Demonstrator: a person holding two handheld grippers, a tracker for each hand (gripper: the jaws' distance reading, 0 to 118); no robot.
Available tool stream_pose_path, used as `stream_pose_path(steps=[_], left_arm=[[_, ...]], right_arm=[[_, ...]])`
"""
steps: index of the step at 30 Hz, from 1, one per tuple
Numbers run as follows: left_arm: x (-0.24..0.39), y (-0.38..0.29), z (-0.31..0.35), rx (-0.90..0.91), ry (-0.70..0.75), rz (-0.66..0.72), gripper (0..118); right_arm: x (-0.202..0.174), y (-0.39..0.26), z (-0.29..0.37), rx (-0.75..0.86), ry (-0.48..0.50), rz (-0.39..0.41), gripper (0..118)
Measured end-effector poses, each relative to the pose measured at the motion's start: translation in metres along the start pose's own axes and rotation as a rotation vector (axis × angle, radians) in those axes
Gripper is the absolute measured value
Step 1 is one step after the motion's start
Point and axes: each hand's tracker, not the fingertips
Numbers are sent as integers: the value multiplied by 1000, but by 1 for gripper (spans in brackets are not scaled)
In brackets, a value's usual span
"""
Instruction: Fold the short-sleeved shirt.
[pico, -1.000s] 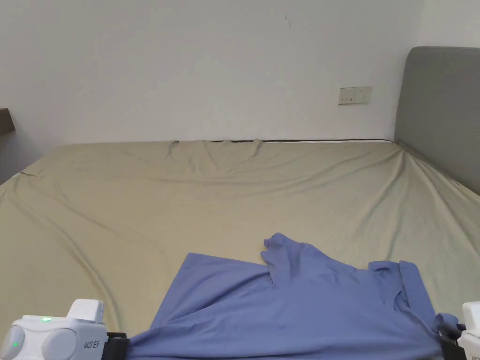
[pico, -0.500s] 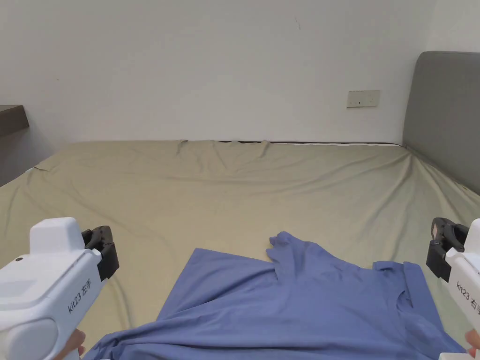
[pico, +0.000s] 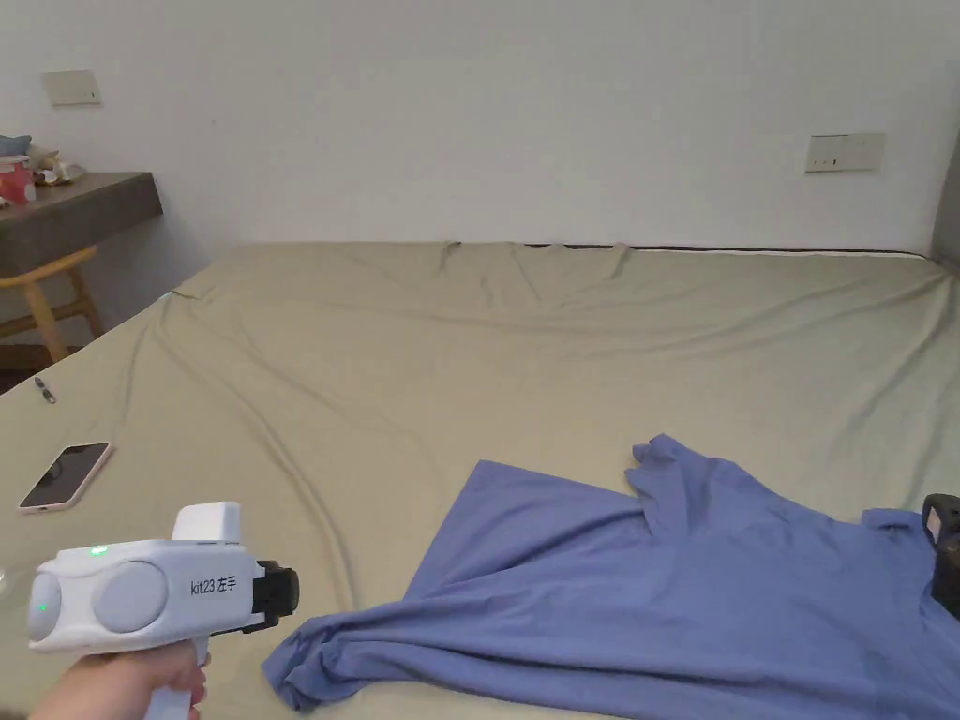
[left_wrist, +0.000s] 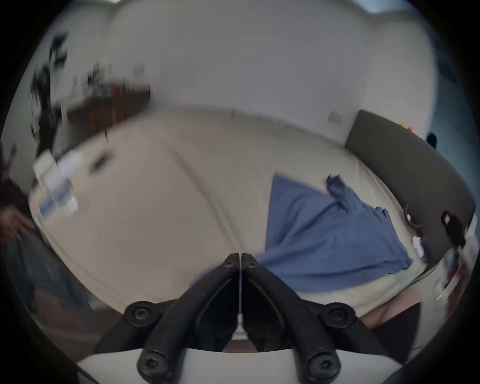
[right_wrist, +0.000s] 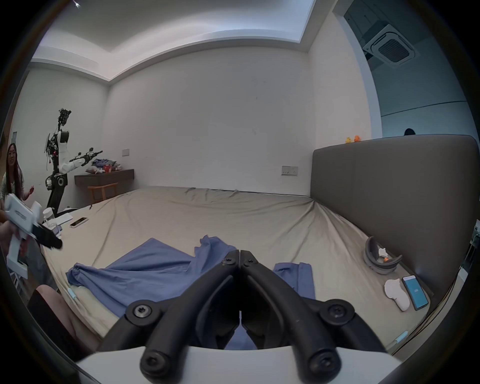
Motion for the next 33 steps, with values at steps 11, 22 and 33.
stream_pose_path(steps=[11,22,33], left_arm=[[-25,-10,-88,-197,129,21,72],[58,-55,-82,-101,205,-449,2],[31,-11,9,222,63,-166,1]], right_arm=[[-28,6,-34,-13,128,-17,0],[-29,-4,-45,-61,176,9,0],[0,-6,-64,-169,118,-45,0]])
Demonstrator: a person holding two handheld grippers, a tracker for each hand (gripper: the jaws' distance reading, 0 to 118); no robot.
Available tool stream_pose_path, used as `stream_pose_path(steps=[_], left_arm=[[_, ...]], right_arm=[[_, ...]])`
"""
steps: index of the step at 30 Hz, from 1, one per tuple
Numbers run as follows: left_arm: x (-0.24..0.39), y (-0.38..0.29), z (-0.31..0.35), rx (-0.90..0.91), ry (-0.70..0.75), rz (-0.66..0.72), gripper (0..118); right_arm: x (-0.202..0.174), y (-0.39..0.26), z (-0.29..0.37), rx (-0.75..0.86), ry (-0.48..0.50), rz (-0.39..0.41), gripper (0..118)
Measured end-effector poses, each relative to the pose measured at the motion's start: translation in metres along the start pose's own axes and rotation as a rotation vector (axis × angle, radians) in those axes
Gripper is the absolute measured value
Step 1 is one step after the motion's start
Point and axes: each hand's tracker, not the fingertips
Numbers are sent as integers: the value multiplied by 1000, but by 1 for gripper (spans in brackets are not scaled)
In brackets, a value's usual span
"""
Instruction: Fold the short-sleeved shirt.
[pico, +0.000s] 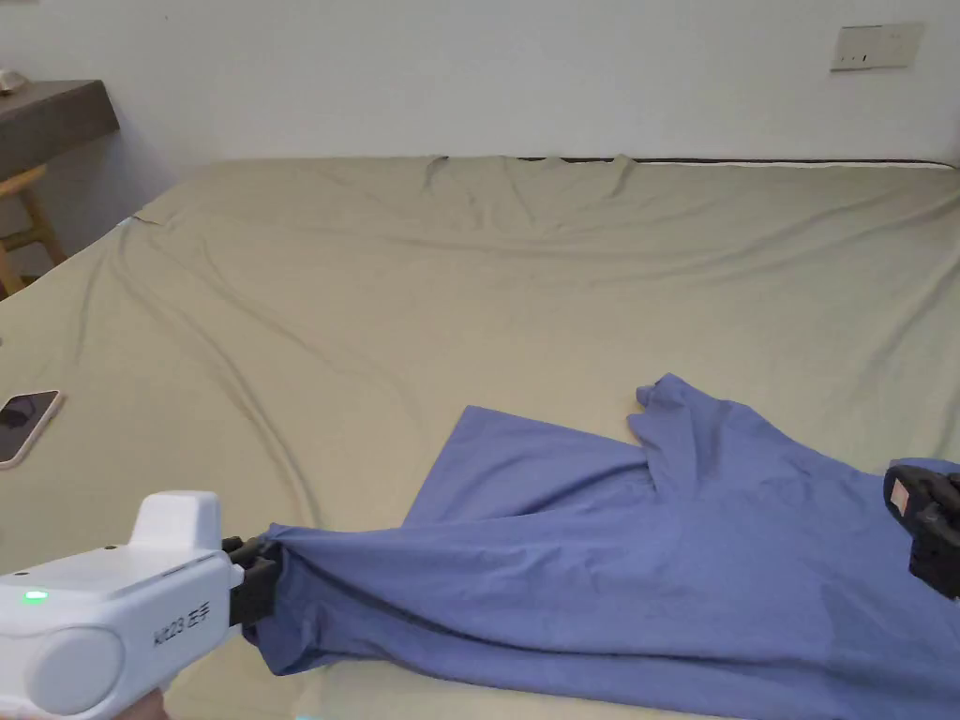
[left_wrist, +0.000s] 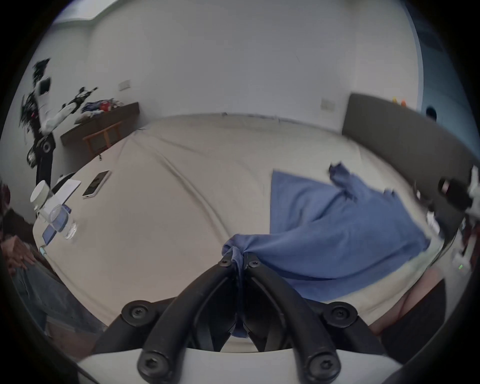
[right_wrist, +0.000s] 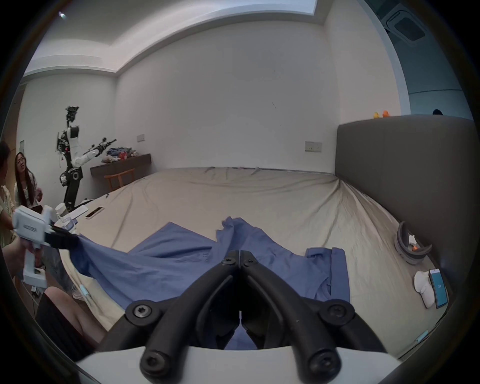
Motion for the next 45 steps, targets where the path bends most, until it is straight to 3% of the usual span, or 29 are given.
stream_pose_path(steps=[3,6,10,11,12,13,14,15,16,20,23,24,25,26,27,30,35,39,43,45], left_arm=[[-1,9,11,19,-29,7,1],[12,16,22,50,-31,-7,1],[16,22,24,58,-51,27,1],[16,22,22,58,-46,28,1],[16,21,18,49,-42,22,1],[15,18,14,45,-22,18,1],[12,15,7,34,-16,11,1],[11,13,3,25,-10,13,1],[10,12,0,3,-10,28,1],[14,9,-10,-26,-20,28,1],[19,8,-14,-40,-34,13,1],[20,8,-16,-47,-41,18,1],[22,7,-17,-51,-51,26,1],[21,6,-18,-55,-58,26,1],[23,6,-19,-58,-61,18,1],[26,9,-16,-48,-49,-8,1],[19,30,1,10,-28,-13,1],[10,61,16,91,-25,-16,1],[7,100,33,189,-7,-28,1],[9,123,45,248,10,-48,1]], right_arm=[[18,0,-33,-66,-2,-29,0],[40,4,-83,-143,-62,16,0],[79,6,-165,-287,-28,-19,4],[86,5,-186,-329,-22,-42,15],[92,4,-203,-357,-26,-52,37],[96,2,-222,-374,-37,-53,67],[98,0,-238,-368,-35,-48,84],[101,-3,-252,-373,-33,-54,95],[101,-8,-264,-386,-40,-72,98],[105,-31,-304,-511,-85,-49,93],[103,-42,-309,-503,-56,-36,66],[100,-41,-303,-466,-53,-26,49],[100,-39,-302,-461,-46,-19,20],[100,-38,-301,-454,-14,-25,8],[99,-36,-300,-445,26,-33,8],[91,-27,-289,-458,-7,11,5],[101,14,-233,-316,-6,-99,4],[100,61,-162,-212,-14,17,4],[101,111,-75,-66,-60,-31,4],[102,138,-31,45,-118,-4,3]])
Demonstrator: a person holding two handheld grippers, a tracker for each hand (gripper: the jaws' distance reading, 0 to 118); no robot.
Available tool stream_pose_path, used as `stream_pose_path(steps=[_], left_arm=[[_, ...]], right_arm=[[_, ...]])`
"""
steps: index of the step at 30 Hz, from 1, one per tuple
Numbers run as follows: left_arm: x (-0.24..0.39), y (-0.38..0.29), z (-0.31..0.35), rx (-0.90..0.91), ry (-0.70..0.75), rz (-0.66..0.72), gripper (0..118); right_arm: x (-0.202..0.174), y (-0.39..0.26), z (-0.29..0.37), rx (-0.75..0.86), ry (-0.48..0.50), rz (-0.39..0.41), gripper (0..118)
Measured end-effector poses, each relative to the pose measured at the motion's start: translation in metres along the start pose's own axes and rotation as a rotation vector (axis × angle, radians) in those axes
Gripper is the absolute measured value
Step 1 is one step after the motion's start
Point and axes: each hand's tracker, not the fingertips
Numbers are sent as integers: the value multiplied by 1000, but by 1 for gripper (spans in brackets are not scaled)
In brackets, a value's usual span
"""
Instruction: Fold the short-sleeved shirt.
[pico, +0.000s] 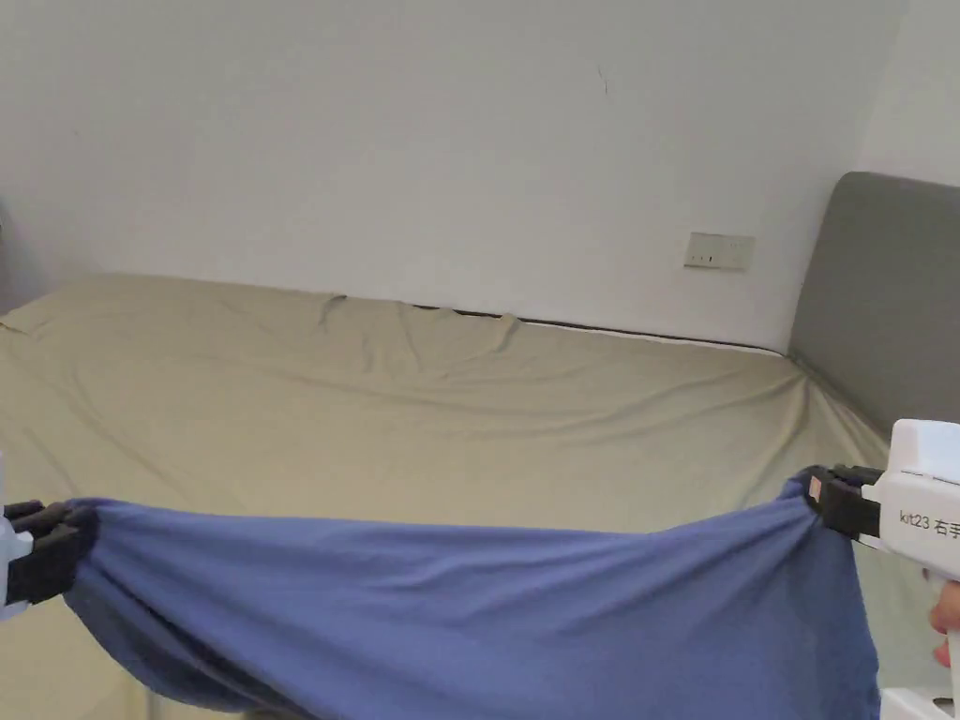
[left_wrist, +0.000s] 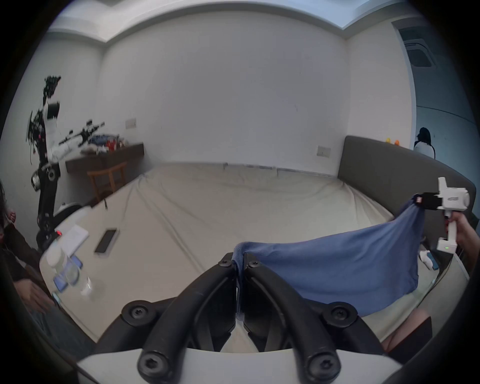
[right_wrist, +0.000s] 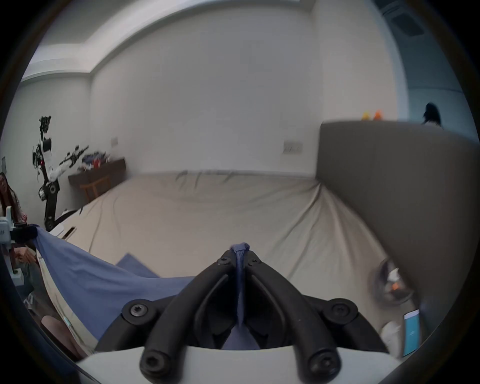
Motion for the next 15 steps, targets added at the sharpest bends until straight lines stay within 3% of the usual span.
stream_pose_path(steps=[2,6,9,13,15], left_arm=[[-2,23,5,53,5,-14,1],[-1,72,19,111,-6,17,1],[9,106,28,174,9,-9,1],[19,149,34,253,55,-44,1],[19,168,37,290,59,-18,1]], right_arm=[[5,24,37,73,-40,25,3],[11,66,96,171,-72,-4,3],[7,93,125,289,-88,61,3],[2,123,141,302,-128,23,3],[4,136,140,364,-177,90,3]])
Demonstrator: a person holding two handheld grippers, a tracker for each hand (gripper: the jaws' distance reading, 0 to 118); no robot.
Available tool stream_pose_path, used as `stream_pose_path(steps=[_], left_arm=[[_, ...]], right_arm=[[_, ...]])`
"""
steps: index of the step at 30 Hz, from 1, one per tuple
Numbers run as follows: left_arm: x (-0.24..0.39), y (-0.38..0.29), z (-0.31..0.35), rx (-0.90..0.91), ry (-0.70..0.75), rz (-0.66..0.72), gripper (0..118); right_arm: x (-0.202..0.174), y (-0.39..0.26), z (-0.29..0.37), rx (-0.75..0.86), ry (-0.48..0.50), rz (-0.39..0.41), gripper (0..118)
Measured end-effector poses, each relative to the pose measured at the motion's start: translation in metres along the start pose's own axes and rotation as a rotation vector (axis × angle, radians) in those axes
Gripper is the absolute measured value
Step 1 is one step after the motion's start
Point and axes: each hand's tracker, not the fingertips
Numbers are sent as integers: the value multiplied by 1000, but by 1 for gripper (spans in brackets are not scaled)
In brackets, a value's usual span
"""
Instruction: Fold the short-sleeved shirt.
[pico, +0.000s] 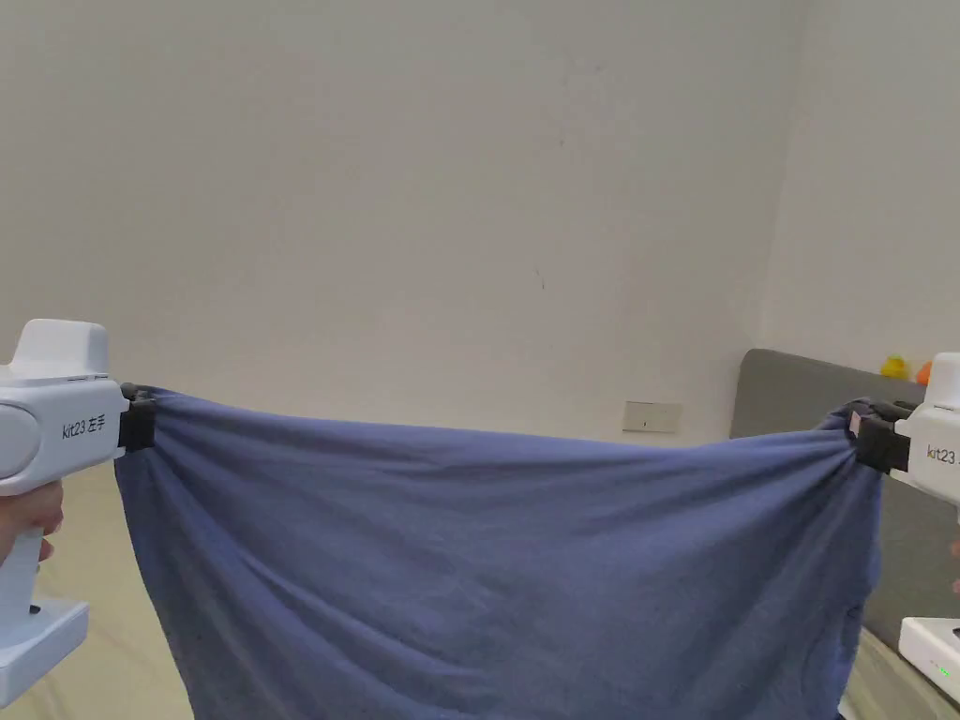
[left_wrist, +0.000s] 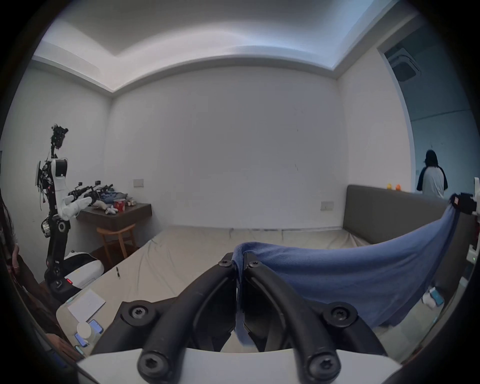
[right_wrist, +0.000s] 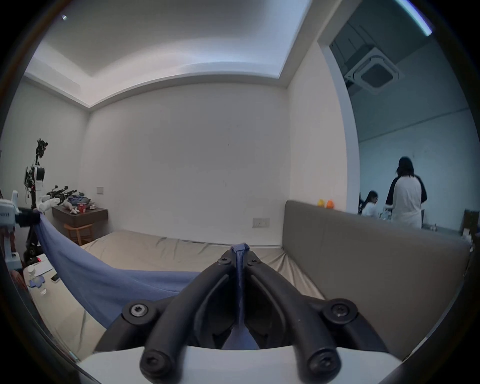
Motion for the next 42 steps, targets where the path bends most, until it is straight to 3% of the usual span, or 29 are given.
stream_pose_path(steps=[3,15,22,28,34,42], left_arm=[[0,20,-5,12,23,12,1],[-5,54,-47,7,71,-7,1],[-6,88,-108,22,105,36,1],[-2,122,-170,59,122,0,1],[4,150,-224,116,140,-22,1],[24,123,-278,86,153,-17,1]], right_arm=[[1,17,-9,-4,-3,-34,4],[-23,48,-83,41,-52,-17,3],[-41,74,-164,70,-63,-19,3],[-45,111,-234,121,-86,-60,3],[-49,138,-289,190,-113,-46,3],[-55,113,-333,167,-149,-44,3]])
